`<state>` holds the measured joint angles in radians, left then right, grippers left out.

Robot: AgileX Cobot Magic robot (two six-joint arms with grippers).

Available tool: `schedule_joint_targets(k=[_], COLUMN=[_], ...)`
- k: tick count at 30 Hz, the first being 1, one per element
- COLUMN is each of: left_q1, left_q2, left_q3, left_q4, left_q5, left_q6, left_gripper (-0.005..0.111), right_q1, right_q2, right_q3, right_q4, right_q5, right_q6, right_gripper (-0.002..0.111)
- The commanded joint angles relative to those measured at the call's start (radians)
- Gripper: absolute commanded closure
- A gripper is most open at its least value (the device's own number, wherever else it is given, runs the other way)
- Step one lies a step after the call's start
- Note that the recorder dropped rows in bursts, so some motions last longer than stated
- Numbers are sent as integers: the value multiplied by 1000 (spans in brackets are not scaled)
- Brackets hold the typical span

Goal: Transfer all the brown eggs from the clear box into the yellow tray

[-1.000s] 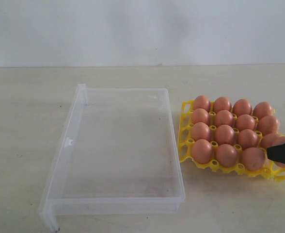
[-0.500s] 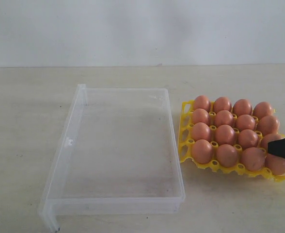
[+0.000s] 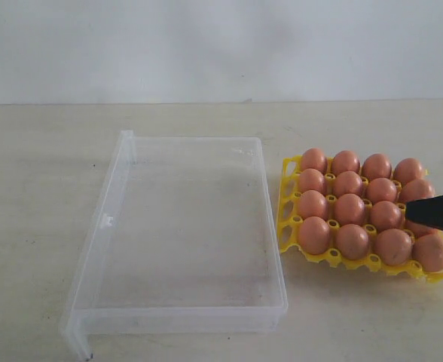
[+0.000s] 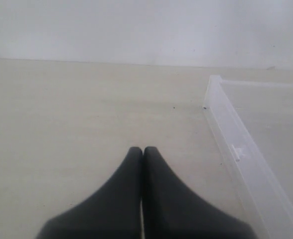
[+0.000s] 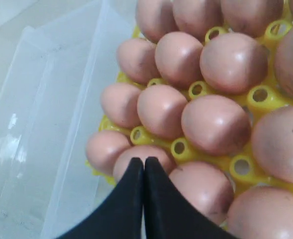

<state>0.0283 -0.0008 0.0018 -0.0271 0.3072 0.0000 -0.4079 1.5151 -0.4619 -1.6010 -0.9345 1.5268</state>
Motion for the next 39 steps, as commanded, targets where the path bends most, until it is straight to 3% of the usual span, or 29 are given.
schedule_joint_targets(k=[1,13,17,20,24,25,29,31,39], left_q1=[-3,-3,-3,-3,-3,-3,-3,-3,-3], left_q2=[1,1,1,1,1,1,1,1,1], left_q3=[-2,-2,-2,-2,-2,-2,-2,-2,-2], left_q4=[-1,-1,-1,-1,-1,-1,-1,-1,-1], left_q5=[-1,-1,-1,-3,-3,-3,-3,-3,-3], left_q6=[-7,-7,-7,-7,-7,-7,-7,-7,-7], left_gripper=[111,111,111,111,111,111,111,111,111], right_q1=[1,1,12,107,305,373,542,594,608], right_q2=[-128,-606,-752,-737,-692,-692,-736,-745,-767], right_q3=[-6,-6,-19,-69,-218,-281,-368,-373,-373], right_q4=[17,15,20,20,-32,-136,-143,-143,-143], right_q5=[-12,-5,104,250,107,151,352,435,375], right_q6=[37,352,374,355,297,311,362,359,471], right_gripper=[109,109,109,109,109,109,109,109,109])
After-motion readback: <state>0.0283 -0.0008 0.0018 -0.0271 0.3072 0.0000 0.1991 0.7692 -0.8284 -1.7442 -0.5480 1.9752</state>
